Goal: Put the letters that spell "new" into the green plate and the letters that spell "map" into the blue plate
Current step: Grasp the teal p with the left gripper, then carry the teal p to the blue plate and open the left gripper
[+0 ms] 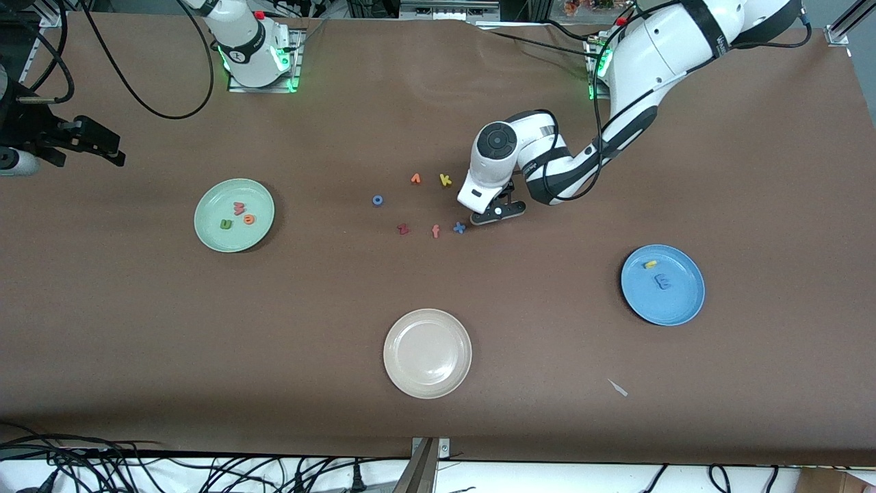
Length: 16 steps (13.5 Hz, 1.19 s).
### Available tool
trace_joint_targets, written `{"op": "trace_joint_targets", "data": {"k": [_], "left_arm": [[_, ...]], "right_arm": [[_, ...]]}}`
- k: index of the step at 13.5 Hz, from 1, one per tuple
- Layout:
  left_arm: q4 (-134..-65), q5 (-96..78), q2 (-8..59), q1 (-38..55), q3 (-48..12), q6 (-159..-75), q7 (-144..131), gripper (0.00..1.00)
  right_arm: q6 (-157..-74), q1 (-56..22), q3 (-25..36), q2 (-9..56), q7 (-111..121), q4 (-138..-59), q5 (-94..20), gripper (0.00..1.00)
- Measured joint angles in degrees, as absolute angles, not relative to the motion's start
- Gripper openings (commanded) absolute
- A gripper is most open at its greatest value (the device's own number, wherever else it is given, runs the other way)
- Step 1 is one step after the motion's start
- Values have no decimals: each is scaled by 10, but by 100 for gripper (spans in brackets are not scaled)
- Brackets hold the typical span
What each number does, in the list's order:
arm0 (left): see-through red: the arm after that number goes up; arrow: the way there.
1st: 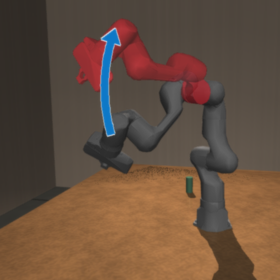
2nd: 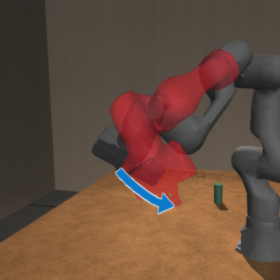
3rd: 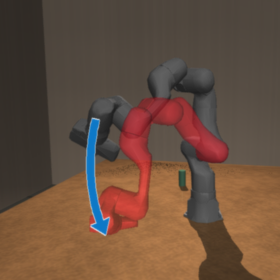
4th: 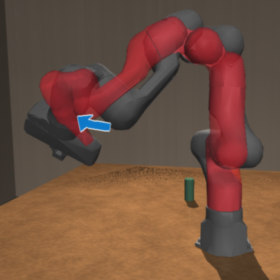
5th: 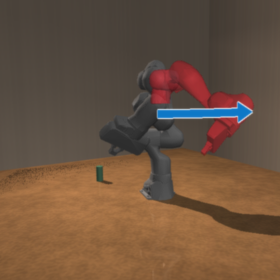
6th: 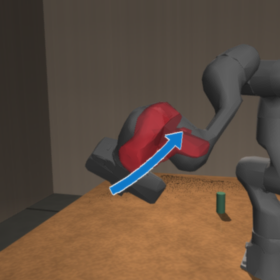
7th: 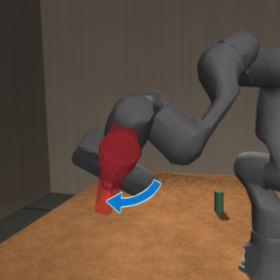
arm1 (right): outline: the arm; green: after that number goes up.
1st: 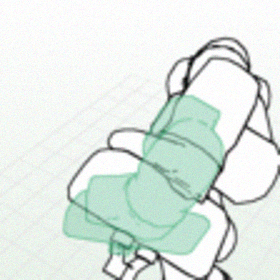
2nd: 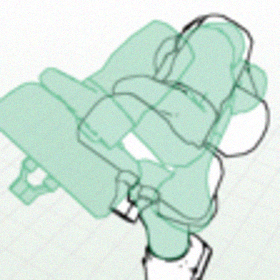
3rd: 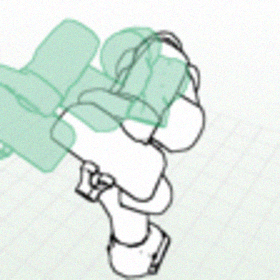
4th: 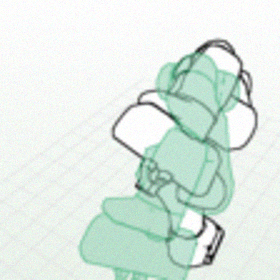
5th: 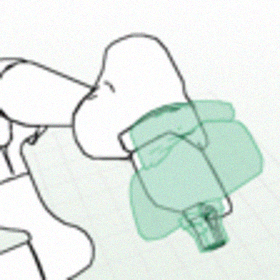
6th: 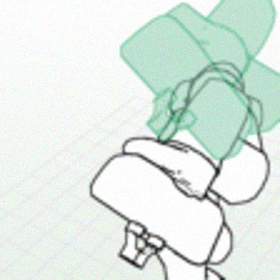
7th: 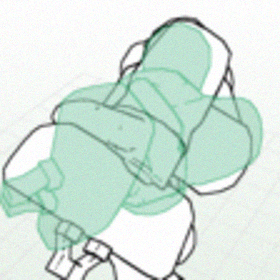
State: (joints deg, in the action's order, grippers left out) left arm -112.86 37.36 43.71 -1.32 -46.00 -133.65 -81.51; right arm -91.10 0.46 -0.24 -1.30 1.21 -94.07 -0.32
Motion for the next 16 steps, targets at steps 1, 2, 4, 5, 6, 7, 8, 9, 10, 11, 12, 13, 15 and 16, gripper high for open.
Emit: {"op": "trace_joint_targets", "data": {"k": [1, 2, 4, 5, 6, 7, 8, 9, 10, 11, 12, 13, 15, 16], "left_arm": [[-1125, 378, 437, -15, -456, -1336, -815, 13], [-1120, 381, 436, -18, -451, -1336, -812, 13], [-1110, 381, 434, -36, -449, -1326, -793, 13], [-1102, 381, 433, -51, -455, -1314, -777, 13], [-1091, 381, 432, -70, -464, -1299, -757, 13], [-1082, 381, 431, -90, -473, -1284, -735, 13], [-1071, 379, 430, -107, -478, -1266, -710, 13], [-1056, 373, 429, -121, -480, -1240, -679, 13], [-1036, 362, 429, -129, -480, -1208, -642, 13], [-1013, 349, 429, -135, -480, -1177, -605, 13], [-991, 344, 428, -143, -480, -1152, -570, 13], [-974, 343, 427, -156, -480, -1137, -535, 13], [-963, 342, 425, -196, -480, -1123, -458, 13], [-962, 342, 425, -218, -479, -1121, -423, 13]], "right_arm": [[-911, 5, -3, -13, 12, -941, -3, 100], [-911, 5, -3, -13, 12, -941, -3, 100], [-910, 5, -4, -13, 12, -941, -3, 100], [-910, 5, -4, -13, 12, -941, -3, 100], [-910, 5, -4, -13, 12, -941, -3, 100], [-910, 5, -4, -13, 12, -941, -3, 100], [-910, 5, -4, -13, 12, -941, -3, 100], [-910, 5, -4, -13, 12, -941, -3, 100], [-910, 5, -4, -13, 12, -941, -3, 100], [-910, 5, -4, -13, 12, -941, -3, 100], [-910, 5, -4, -13, 12, -940, -3, 100], [-910, 5, -4, -13, 12, -940, -3, 100], [-909, 5, -4, -13, 12, -940, -3, 100], [-909, 5, -4, -13, 12, -940, -3, 100]]}}
